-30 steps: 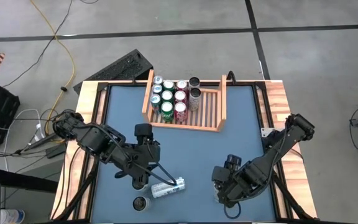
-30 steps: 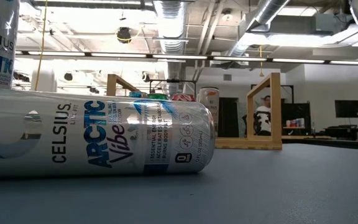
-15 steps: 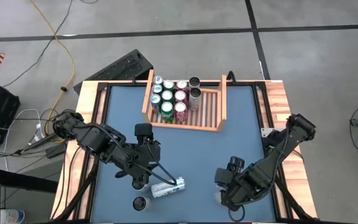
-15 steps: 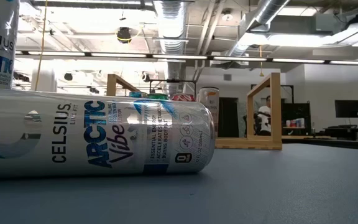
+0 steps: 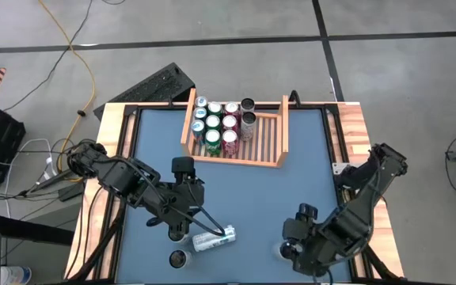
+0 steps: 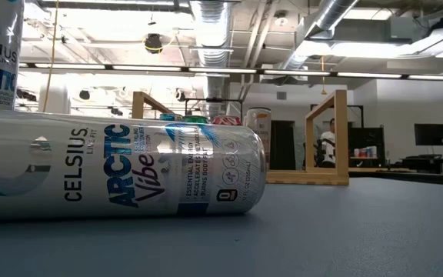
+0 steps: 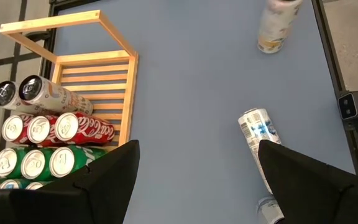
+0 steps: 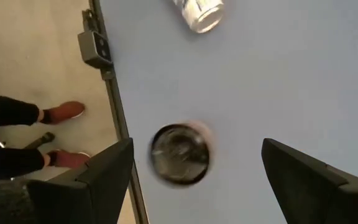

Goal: Place canned beverage on shelf
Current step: Put the light yellow soda can on the shelf

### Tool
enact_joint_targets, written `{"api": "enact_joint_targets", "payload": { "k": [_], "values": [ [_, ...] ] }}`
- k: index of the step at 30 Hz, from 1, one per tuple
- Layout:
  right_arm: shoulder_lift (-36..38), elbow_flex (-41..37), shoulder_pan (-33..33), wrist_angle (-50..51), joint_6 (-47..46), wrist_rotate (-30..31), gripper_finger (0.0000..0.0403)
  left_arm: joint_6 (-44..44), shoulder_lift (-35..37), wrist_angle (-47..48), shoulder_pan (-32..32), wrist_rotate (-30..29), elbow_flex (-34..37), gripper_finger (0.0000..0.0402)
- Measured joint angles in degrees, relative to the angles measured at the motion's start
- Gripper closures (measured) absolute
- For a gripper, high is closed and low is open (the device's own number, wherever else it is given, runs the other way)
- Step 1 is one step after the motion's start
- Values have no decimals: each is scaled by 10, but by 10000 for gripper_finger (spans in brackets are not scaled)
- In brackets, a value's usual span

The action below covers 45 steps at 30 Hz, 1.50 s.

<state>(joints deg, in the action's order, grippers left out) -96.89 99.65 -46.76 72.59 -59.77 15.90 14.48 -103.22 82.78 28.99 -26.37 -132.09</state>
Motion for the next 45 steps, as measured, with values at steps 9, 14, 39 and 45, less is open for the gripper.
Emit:
{"api": "enact_joint_targets", "payload": {
  "k": [9,14,39,45],
  "values": [
    [-30,0,-15,4,-15,-7,60,0,0,0,0,0,0,85],
    [-38,0,-12,3,-13,-7,60,-3,0,0,0,0,0,85],
    [-37,-94,-12,-101,-32,-32,60,-4,0,0,0,0,0,85],
    [-37,-111,2,-89,-49,-36,60,-19,0,0,0,0,0,85]
  ]
}}
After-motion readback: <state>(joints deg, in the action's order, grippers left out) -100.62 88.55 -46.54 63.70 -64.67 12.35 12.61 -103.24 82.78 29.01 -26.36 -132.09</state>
